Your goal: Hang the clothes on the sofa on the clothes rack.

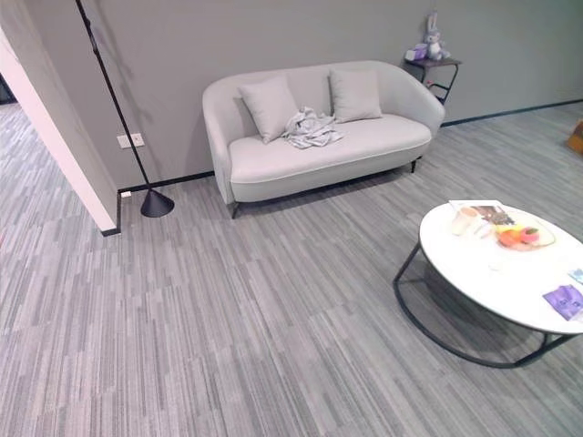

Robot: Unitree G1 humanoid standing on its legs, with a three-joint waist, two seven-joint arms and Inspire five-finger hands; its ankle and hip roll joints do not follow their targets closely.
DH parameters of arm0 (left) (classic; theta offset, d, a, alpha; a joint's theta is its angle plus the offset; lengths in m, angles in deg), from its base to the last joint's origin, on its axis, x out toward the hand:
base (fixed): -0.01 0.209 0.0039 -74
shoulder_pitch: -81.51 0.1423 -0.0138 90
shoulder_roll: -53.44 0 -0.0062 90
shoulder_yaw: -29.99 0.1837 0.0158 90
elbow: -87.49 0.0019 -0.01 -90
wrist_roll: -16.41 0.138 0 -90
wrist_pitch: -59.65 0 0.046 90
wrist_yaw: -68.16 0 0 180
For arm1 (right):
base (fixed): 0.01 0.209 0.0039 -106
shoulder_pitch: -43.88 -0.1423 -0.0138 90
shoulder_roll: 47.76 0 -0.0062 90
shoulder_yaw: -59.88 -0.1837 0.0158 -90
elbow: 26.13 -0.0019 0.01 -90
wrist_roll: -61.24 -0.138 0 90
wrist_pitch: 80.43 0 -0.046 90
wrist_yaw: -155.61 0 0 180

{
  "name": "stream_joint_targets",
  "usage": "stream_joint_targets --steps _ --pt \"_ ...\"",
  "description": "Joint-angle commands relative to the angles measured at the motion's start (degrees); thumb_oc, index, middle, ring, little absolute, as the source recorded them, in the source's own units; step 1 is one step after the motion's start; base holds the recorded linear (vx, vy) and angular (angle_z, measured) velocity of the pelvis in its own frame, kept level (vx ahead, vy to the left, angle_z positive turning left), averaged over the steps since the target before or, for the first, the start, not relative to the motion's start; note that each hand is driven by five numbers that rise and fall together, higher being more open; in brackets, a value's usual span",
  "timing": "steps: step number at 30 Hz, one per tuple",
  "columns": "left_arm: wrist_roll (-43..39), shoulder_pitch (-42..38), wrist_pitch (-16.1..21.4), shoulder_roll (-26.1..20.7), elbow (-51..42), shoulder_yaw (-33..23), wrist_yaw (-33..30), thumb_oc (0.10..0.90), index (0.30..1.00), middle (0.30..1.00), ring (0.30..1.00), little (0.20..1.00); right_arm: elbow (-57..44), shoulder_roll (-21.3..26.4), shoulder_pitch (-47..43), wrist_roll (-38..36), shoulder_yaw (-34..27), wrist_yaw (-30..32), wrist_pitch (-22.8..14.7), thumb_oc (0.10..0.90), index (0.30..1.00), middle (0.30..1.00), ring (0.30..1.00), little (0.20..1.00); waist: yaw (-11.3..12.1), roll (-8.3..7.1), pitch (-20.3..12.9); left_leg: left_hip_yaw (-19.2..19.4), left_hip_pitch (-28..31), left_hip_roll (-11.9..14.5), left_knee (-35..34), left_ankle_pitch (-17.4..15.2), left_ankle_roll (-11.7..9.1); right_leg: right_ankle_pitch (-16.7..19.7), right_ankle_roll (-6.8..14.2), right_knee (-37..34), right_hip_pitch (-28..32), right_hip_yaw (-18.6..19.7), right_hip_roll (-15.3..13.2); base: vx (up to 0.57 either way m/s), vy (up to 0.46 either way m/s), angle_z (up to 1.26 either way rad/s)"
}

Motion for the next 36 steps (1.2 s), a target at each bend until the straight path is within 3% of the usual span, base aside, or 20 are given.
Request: stream_joint_targets --steps 1,12,36 --pt "1.2 -4.5 1.9 -0.1 1.3 0.0 0.6 0.8 0.9 0.9 0.9 0.9 1.9 0.2 -3.4 2.3 0.7 -0.5 -1.5 0.8 0.9 0.9 0.9 0.9 -0.2 -3.11 -0.5 0.1 -3.0 -2.4 -2.4 1.1 1.0 -1.8 3.3 0.3 0.5 -1.8 -1.8 0.0 0.0 0.0" --pt "4.3 -3.5 2.1 0.2 2.0 1.2 0.8 0.8 0.9 0.9 0.9 0.9 -0.1 -0.3 -3.6 10.1 5.9 -1.6 -2.2 0.8 0.9 0.9 0.9 0.9 -0.6 -3.18 -0.4 0.5 -3.0 -2.1 -2.4 1.0 1.0 -1.6 3.3 0.3 0.2 -1.2 -1.6 0.0 0.0 0.0" --pt "8.1 -4.1 2.4 0.0 1.5 4.0 0.6 0.8 0.9 0.9 0.9 0.9 -1.4 0.1 -3.5 14.7 8.6 -2.5 -1.7 0.8 0.9 0.9 0.9 0.9 -0.9 -2.79 0.5 1.4 -2.1 -2.6 -2.4 -0.7 1.6 -1.7 3.9 0.3 0.5 -0.5 -2.4 0.02 0.016 -0.02"
